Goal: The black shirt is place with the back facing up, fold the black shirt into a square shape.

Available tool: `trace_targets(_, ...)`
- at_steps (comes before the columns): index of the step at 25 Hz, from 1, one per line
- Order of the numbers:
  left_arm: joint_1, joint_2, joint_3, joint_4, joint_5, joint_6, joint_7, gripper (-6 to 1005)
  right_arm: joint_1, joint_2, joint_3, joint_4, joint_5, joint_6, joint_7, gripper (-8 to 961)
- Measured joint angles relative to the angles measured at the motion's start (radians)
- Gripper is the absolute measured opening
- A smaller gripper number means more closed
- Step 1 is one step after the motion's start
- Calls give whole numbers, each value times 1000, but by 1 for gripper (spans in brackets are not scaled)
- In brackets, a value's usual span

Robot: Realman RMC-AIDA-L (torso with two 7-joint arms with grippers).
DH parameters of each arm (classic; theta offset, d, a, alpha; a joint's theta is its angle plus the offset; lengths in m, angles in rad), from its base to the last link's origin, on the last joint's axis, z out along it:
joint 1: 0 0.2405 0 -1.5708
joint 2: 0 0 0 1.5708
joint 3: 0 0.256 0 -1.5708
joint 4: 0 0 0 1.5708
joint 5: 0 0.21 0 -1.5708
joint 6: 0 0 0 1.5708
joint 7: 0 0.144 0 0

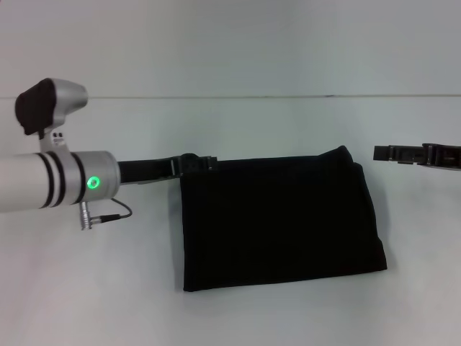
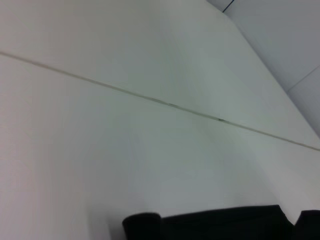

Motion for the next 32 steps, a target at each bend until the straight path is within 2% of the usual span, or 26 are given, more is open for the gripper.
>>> trace_targets(10,-39,-2,76,-42,2,-120,-37,951,9,4,3,0,0,2,-13,847)
trace_targets(18,-43,-1,88,-38,2,-132,-42,951,15,4,4,-1,0,14,-13,846)
trace_targets(28,-57,-4,176,-38,3,-136,-30,950,17,4,5,-1,14,17,-14,845)
trace_targets(32,-57,-4,180,-32,3,-138,-4,908,17,4,2,-1,14,17,-15,845)
